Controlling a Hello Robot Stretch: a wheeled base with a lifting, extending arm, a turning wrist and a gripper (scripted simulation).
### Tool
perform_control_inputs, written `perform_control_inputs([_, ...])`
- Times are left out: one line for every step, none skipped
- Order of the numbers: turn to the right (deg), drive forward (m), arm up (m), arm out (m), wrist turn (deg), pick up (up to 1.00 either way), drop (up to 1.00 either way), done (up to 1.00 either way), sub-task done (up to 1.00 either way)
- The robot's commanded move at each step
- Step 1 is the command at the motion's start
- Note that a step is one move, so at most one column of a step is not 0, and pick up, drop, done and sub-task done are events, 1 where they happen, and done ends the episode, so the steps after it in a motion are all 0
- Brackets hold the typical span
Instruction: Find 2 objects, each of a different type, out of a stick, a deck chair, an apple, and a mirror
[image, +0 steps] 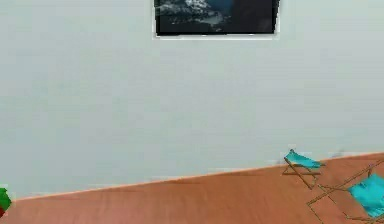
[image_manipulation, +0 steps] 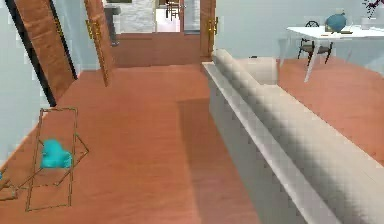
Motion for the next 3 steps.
perform_control_inputs([-45.0,0.0,0.0,0.0,0.0,0.0,0.0,0.0,0.0])
perform_control_inputs([-33.0,0.0,0.0,0.0,0.0,0.0,0.0,0.0,0.0])
perform_control_inputs([0.0,0.2,0.0,0.0,0.0,0.0,0.0,0.0,0.0])
